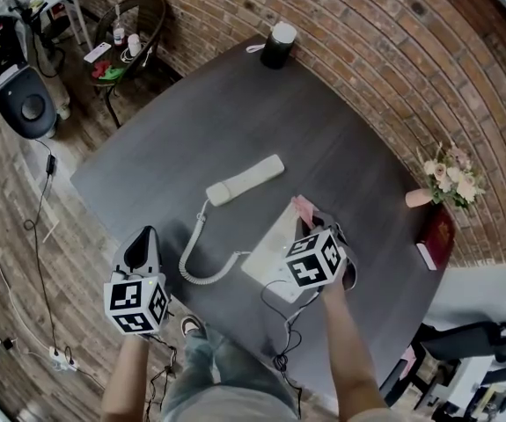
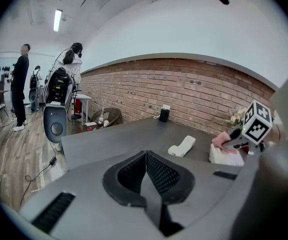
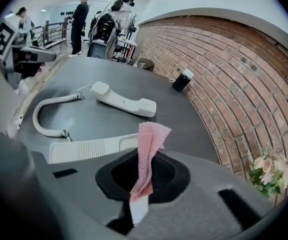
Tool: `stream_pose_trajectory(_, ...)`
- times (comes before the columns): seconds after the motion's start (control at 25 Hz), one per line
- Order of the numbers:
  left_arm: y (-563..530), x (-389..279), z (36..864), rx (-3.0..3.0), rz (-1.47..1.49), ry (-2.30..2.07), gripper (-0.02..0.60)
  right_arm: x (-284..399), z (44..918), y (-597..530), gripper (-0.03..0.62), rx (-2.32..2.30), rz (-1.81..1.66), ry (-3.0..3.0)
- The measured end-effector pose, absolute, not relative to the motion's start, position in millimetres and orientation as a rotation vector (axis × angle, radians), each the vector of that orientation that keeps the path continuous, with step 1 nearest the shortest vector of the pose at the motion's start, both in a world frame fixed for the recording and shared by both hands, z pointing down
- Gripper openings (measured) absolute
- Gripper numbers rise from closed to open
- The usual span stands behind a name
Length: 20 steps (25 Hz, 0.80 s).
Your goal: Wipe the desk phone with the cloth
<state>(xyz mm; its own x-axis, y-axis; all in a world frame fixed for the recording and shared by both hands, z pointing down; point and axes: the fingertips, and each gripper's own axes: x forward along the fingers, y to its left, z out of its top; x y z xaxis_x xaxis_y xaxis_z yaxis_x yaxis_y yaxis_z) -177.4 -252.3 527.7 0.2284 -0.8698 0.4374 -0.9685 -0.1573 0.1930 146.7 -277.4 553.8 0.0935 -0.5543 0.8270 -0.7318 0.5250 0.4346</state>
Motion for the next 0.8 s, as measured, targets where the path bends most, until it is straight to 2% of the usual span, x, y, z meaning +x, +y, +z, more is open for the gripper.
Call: stream_pose_trajectory(0.8, -248.6, -175.9, 527.3, 2.078, 0.305, -1.690, 0.005, 137.3, 561.9, -267.3, 0.021, 1.074, 0.204, -1.583)
